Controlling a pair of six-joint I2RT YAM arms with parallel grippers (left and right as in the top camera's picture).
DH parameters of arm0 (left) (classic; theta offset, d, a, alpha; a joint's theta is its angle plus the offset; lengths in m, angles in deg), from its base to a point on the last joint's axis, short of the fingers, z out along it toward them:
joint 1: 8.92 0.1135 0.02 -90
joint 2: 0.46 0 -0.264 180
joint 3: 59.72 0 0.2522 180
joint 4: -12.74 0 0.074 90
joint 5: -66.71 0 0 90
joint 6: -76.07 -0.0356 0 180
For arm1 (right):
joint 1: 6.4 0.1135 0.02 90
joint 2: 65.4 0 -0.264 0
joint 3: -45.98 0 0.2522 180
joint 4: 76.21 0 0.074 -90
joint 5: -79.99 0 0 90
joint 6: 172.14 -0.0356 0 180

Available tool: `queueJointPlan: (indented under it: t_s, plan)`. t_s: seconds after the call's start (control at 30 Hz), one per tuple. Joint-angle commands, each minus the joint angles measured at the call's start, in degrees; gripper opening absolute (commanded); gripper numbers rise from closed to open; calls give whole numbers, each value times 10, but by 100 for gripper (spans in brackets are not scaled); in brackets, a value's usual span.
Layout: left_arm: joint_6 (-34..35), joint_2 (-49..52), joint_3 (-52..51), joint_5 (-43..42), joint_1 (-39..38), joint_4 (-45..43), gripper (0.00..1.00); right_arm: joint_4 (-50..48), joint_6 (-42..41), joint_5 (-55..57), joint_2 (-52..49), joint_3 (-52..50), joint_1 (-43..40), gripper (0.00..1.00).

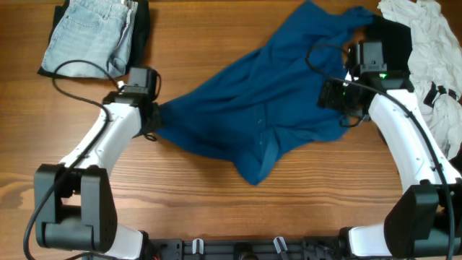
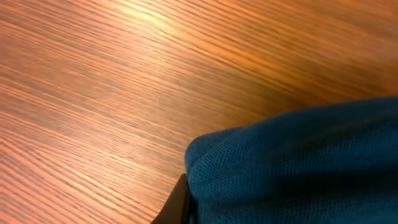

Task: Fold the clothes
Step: 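Grasp the shirt's left edge with the left gripper, then lift the shirt with both grippers and lay it flat at center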

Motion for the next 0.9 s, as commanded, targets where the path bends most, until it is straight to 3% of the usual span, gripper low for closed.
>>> queueJointPlan:
  t_s: [0.0,0.23,0.33,0.57,0.8,0.87]
  plan:
    - [14,-10,9,5,34,-11,4,-21,-29,18,-14,-42,-7,72]
    - [14,-10,9,5,51,-19,4,-76,-43,-41,-19,-122,-7,39]
    - [14,-10,9,5,51,-19,4,-91,-44,-71,-26,-153,-7,37]
    - [14,-10,9,3,51,-17,4,-92,-65,-105,-34,-200,-7,43]
    - [14,-10,9,3,51,-17,4,-166,-73,-72,-68,-207,-7,65]
    - [14,-10,9,3,51,-18,4,-185,-84,-42,-80,-207,-7,67]
